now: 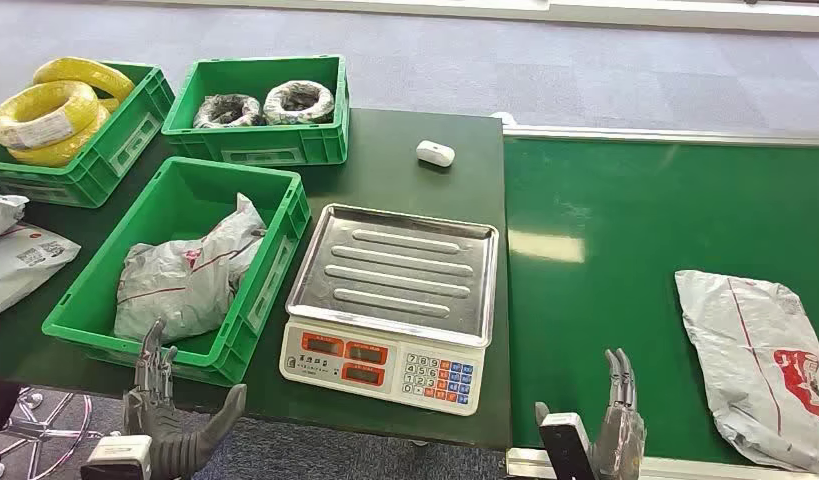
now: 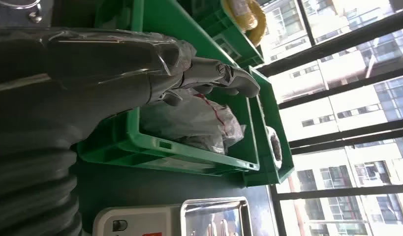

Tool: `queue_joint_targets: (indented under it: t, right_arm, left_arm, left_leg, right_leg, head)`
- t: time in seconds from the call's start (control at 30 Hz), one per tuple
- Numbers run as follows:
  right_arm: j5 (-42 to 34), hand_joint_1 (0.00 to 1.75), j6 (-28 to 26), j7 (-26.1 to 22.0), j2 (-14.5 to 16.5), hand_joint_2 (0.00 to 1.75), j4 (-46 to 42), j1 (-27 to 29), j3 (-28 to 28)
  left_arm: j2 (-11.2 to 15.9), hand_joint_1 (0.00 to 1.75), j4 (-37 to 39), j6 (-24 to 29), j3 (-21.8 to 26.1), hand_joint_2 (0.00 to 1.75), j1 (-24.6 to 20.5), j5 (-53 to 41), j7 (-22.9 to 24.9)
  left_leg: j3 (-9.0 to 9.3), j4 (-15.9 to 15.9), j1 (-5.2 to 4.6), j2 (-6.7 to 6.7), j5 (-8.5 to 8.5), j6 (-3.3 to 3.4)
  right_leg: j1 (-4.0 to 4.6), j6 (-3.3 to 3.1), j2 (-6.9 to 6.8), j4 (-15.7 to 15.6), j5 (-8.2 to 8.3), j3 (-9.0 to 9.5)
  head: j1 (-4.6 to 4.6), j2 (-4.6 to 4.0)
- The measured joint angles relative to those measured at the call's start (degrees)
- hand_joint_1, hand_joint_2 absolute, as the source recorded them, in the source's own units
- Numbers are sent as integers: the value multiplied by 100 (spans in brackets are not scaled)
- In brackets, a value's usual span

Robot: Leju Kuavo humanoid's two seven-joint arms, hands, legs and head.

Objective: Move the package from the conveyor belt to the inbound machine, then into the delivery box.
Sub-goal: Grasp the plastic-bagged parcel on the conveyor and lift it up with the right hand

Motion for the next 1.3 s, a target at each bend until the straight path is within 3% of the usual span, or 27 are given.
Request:
queue_joint_targets:
  t: [0.2, 0.37, 0.53, 0.8, 0.83, 0.97, 1.3]
  right_arm:
    - [504, 0, -9, 329, -113, 175, -203, -188, 68]
    - [1268, 0, 308, 1282, -416, 175, -137, -703, -126]
    - [1150, 0, 753, 2040, -995, 175, 592, -1486, -784]
    - [234, 0, 775, 2399, -2042, 175, 2641, -2456, -1684]
    - [181, 6, 783, 2456, -2182, 175, 2926, -2543, -1764]
    - [96, 175, 869, 2663, -2563, 175, 3785, -2721, -1933]
    - [-48, 175, 1097, 2740, -2827, 175, 4617, -2900, -2035]
  left_arm:
    - [112, 0, -148, -231, -7, 175, -255, 11, 146]
    - [158, 0, -75, -284, -199, 175, -456, 463, 132]
    - [230, 0, 189, -79, -519, 175, -567, 774, 126]
    - [378, 0, 499, 3, -822, 175, -655, 1068, 193]
    - [394, 0, 539, 8, -848, 175, -661, 1090, 197]
    - [438, 0, 673, 38, -943, 175, -703, 1146, 197]
    - [439, 0, 872, 9, -1075, 175, -792, 1097, 303]
  left_leg:
    - [6, 0, 0, 0, 2, 1]
    - [8, 3, -5, 1, 3, 3]
    - [8, 8, -13, 0, 5, 6]
    - [1, 8, -15, -7, 4, 7]
    - [-1, 8, -15, -9, 4, 7]
    - [-3, 8, -15, -9, 3, 7]
    - [4, 8, -14, -9, 4, 8]
  right_leg:
    - [0, 0, 1, 1, 2, 3]
    - [-5, 2, 1, 0, 5, 3]
    - [-12, 7, 1, -2, 9, 5]
    - [-14, 9, -5, -3, 10, -1]
    - [-14, 9, -7, -3, 10, -1]
    - [-14, 9, -8, -3, 10, -3]
    - [-13, 10, -10, -3, 10, 6]
  head:
    - [0, 0]
    - [-1, 0]
    - [0, 0]
    - [-2, 0]
    - [-1, 0]
    - [-2, 0]
    - [-1, 0]
